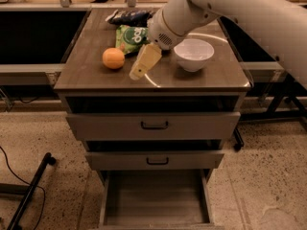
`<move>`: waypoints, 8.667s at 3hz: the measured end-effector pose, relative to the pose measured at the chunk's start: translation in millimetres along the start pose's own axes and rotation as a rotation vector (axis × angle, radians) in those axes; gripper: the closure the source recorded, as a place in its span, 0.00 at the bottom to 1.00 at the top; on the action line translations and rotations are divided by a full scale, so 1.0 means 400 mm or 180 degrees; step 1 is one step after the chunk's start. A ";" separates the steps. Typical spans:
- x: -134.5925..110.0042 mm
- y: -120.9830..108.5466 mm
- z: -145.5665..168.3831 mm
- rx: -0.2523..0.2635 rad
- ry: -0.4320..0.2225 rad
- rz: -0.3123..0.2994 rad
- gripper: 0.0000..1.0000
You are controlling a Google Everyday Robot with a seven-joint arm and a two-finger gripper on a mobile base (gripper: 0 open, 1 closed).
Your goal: Place orange into bottom drawer
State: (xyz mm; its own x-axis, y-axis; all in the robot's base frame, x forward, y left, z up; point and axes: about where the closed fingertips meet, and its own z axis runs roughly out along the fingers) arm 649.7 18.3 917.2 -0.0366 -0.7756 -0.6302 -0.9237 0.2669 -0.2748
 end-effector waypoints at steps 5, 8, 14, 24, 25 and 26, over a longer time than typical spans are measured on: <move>-0.095 -0.062 0.271 -0.0033 -0.0254 0.0324 0.00; -0.117 -0.042 0.329 -0.0147 -0.0231 0.0290 0.48; -0.126 0.123 0.100 -0.0359 -0.0873 -0.0170 1.00; 0.340 0.615 0.439 -0.0787 -0.1301 0.0548 1.00; 0.393 0.689 0.539 -0.0890 -0.1220 0.0580 1.00; 0.436 0.765 0.644 -0.1015 -0.1155 0.0657 1.00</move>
Offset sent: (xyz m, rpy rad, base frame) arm 0.0576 0.0613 -0.0375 0.1287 0.0325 -0.0599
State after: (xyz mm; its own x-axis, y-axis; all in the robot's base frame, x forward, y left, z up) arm 458.9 111.9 536.1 -0.1480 -0.4620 -0.8744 -0.9835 0.1619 0.0809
